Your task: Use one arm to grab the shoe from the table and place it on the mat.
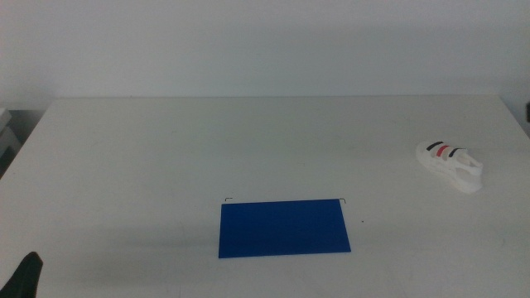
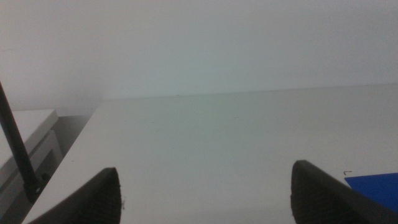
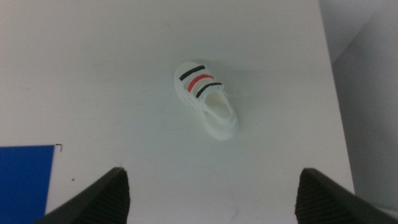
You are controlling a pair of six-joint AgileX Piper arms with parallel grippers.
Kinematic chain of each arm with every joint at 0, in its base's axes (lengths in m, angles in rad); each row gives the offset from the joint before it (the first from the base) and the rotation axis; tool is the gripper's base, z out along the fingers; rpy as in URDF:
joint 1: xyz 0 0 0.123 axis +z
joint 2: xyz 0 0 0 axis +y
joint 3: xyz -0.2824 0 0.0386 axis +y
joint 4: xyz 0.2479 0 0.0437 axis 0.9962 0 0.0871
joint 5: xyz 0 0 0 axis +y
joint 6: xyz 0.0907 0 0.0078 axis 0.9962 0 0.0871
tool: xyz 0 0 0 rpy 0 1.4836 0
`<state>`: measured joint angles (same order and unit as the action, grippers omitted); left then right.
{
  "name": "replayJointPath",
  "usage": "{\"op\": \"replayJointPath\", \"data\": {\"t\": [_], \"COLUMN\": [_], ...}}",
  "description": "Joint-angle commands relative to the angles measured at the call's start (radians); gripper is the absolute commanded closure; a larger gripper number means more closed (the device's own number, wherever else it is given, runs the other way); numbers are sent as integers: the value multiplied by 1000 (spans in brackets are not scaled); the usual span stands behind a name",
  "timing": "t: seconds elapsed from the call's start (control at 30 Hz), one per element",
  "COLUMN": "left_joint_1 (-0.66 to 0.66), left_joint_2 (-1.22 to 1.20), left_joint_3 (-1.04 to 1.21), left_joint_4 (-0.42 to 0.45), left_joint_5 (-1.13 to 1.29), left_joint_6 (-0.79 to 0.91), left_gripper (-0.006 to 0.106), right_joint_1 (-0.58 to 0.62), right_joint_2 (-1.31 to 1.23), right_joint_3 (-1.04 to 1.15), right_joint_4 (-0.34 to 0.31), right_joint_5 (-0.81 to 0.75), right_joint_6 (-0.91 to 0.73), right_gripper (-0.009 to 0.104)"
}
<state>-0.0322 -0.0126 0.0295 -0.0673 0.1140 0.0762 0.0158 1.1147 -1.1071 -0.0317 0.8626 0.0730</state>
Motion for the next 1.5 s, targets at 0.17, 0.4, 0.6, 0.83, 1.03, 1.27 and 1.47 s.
{"op": "replayJointPath", "data": {"t": [0.17, 0.4, 0.6, 0.83, 1.03, 1.27, 1.47], "left_joint_1": [-4, -4, -4, -4, -4, -4, -4], "left_joint_2": [-13, -13, -13, -13, -13, -13, -13], "left_joint_3": [7, 7, 7, 7, 7, 7, 7], "left_joint_4": [-10, -10, -10, -10, -10, -10, -10], "left_joint_5": [-81, -81, -81, -81, -81, -81, -81], "left_joint_6": [-5, -5, -5, -5, -5, -5, -5], "left_gripper": [7, 7, 7, 7, 7, 7, 7], "right_joint_1": [-2, -2, -2, -8, -32, -37, -37], "right_joint_2": [260, 500, 653, 798, 874, 933, 945], "right_joint_3": [-239, -440, -561, -626, -627, -627, -627], "right_joint_4": [-17, -18, -25, -13, -29, -27, 14], "right_joint_5": [40, 87, 75, 75, 41, 29, 82], "right_joint_6": [-7, -17, -145, -388, -406, -404, -404], "right_gripper": [3, 3, 3, 3, 3, 5, 11]}}
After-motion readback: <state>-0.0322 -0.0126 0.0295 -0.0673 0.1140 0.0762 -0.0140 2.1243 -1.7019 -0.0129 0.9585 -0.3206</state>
